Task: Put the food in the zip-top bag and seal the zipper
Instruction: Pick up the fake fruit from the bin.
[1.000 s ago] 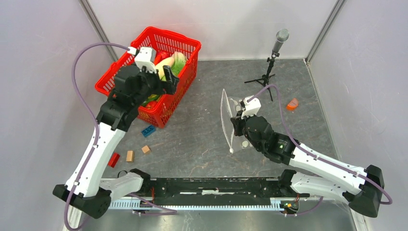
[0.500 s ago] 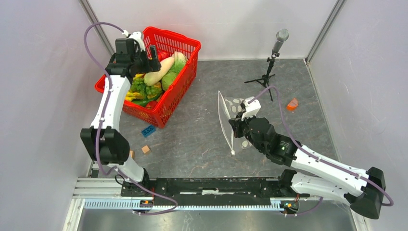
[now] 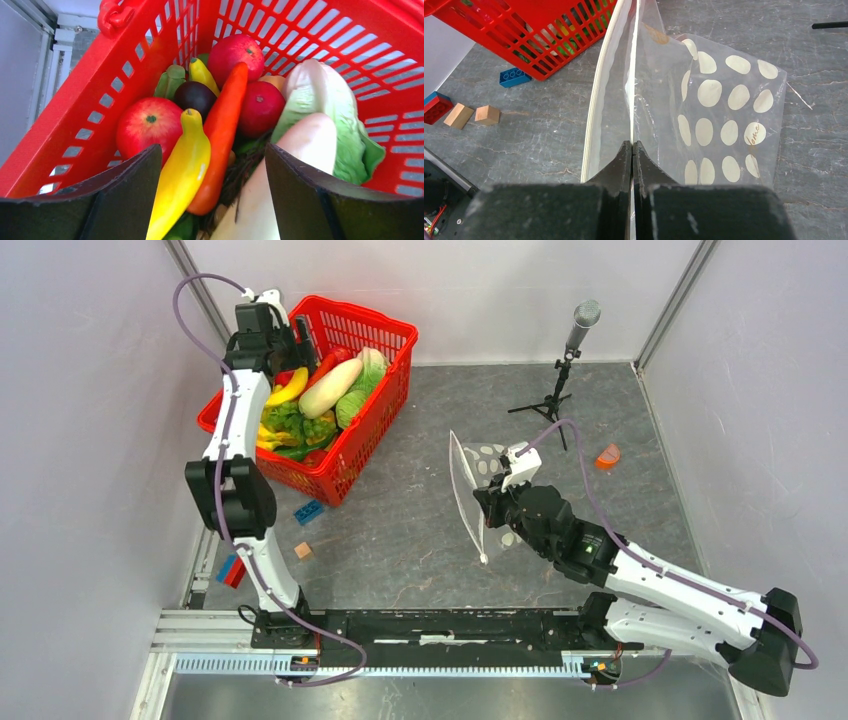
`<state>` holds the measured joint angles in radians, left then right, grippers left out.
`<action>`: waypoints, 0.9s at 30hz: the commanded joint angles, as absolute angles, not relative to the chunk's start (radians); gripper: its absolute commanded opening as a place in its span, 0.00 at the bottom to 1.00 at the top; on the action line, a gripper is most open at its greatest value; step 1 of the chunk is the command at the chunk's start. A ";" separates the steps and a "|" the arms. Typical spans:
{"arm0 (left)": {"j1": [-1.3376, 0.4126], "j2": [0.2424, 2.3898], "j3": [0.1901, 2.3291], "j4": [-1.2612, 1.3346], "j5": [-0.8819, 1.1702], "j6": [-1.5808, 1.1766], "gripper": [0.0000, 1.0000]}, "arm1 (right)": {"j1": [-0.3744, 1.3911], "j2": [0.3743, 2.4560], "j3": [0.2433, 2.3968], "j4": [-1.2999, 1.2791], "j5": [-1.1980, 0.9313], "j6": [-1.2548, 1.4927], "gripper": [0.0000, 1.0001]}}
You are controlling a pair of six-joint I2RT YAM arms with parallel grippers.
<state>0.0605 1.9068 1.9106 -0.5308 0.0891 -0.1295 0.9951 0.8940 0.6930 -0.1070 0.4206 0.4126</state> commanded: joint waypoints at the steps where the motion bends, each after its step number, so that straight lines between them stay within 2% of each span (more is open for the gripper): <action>1: 0.071 1.983 1.989 -0.471 0.123 -0.140 0.79 | 1.000 0.899 0.685 -0.063 0.400 0.397 0.00; 4: 0.074 2.028 2.006 -0.462 0.142 -0.138 0.76 | 1.001 0.898 0.678 -0.063 0.402 0.395 0.00; 8: 0.077 2.045 2.016 -0.477 0.161 -0.144 0.58 | 1.001 0.899 0.675 -0.064 0.406 0.396 0.00; 12: 0.078 1.989 1.982 -0.459 0.167 -0.141 0.29 | 1.000 0.903 0.676 -0.067 0.414 0.397 0.00; 13: 0.077 1.971 1.970 -0.449 0.159 -0.138 0.25 | 1.001 0.903 0.676 -0.067 0.414 0.397 0.00; 21: 0.084 1.837 1.904 -0.411 0.135 -0.115 0.06 | 1.000 0.887 0.665 -0.063 0.411 0.416 0.00; 27: 0.086 1.643 1.775 -0.355 0.253 -0.199 0.04 | 1.001 0.877 0.646 -0.050 0.446 0.439 0.00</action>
<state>0.0792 1.8137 1.8462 -0.4454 0.1558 -0.1406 0.9951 0.8948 0.6586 -0.0929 0.4065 0.4179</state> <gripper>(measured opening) 0.275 0.007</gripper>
